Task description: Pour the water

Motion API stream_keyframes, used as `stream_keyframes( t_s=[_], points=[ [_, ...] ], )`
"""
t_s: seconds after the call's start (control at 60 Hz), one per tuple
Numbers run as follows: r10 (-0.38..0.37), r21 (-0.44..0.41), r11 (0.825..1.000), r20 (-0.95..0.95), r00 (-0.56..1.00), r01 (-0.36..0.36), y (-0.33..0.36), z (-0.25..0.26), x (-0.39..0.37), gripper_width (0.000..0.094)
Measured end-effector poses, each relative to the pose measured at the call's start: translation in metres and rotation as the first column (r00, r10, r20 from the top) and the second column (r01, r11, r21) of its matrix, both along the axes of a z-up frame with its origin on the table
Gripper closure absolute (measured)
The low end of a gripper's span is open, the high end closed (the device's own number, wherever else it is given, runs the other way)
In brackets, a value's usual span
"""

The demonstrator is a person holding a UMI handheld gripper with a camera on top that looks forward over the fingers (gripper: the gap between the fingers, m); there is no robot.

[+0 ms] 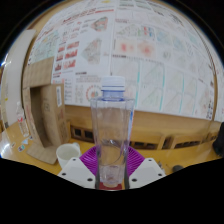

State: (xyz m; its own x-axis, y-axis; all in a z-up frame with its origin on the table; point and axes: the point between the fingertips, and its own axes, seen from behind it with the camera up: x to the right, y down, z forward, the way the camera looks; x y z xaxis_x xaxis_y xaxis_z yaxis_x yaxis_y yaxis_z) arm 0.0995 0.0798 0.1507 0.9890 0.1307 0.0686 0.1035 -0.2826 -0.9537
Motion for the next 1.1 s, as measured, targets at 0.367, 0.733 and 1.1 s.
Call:
stream_keyframes(
  t_s=[0.367, 0.733, 1.1],
  points=[
    [-0.013, -0.011, 1.000, -0.068, 0.998, 0.012, -0.007, -0.073, 0.001, 0.0546],
    [-0.107, -0.194, 0.976, -0.030, 0.994, 0.099, -0.080, -0.057, 0.003, 0.0087],
    [-0.167, -0.235, 0.958, 0.008, 0.986, 0.165, -0.327, 0.013, -0.060, 0.0085]
  ],
)
